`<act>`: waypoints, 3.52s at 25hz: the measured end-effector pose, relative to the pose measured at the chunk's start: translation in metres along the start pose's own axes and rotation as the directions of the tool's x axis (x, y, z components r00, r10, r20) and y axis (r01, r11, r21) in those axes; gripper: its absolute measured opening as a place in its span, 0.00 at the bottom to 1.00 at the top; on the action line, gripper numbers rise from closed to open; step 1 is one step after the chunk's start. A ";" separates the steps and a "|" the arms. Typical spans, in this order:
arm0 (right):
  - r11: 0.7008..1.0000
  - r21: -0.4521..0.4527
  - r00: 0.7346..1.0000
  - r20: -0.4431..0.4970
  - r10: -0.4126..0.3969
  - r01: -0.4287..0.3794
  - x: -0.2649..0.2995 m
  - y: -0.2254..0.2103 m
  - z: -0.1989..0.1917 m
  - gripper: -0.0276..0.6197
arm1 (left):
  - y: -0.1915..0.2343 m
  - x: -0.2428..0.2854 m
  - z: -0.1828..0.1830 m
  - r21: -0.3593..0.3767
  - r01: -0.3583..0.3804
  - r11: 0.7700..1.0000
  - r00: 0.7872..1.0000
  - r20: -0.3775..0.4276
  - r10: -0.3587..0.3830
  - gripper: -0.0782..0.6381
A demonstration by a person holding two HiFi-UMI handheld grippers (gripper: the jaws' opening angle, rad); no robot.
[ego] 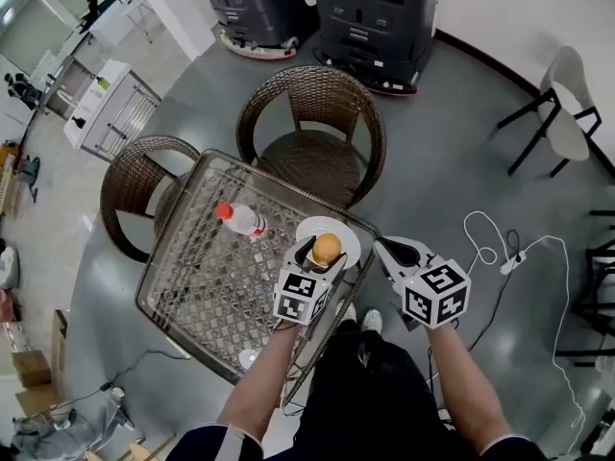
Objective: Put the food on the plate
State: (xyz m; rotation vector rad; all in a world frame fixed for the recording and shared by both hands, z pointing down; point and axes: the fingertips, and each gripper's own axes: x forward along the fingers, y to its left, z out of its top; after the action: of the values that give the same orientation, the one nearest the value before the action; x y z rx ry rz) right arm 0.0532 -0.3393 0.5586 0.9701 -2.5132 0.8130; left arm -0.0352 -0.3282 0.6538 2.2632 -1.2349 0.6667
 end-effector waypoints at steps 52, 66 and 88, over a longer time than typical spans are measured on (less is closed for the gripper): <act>0.999 0.023 0.999 -0.032 -0.022 0.023 -0.028 -0.004 -0.016 0.05 | -0.011 0.009 -0.039 -0.069 -0.017 0.997 0.992 -0.129 0.008 0.63; 0.991 -0.080 0.991 0.076 0.113 -0.107 -0.028 0.048 0.033 0.05 | -0.048 -0.077 0.060 -0.002 0.061 0.998 0.989 0.133 -0.060 0.36; 0.937 -0.301 0.941 0.228 0.251 -0.177 -0.059 0.113 0.112 0.05 | -0.071 -0.174 0.161 0.056 0.072 0.996 0.924 0.372 -0.088 0.12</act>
State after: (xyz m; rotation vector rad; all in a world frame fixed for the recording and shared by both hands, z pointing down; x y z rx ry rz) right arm 0.0071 -0.3097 0.3978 0.7577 -2.9022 0.3871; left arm -0.0263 -0.2829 0.4109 2.5410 -1.2952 0.2333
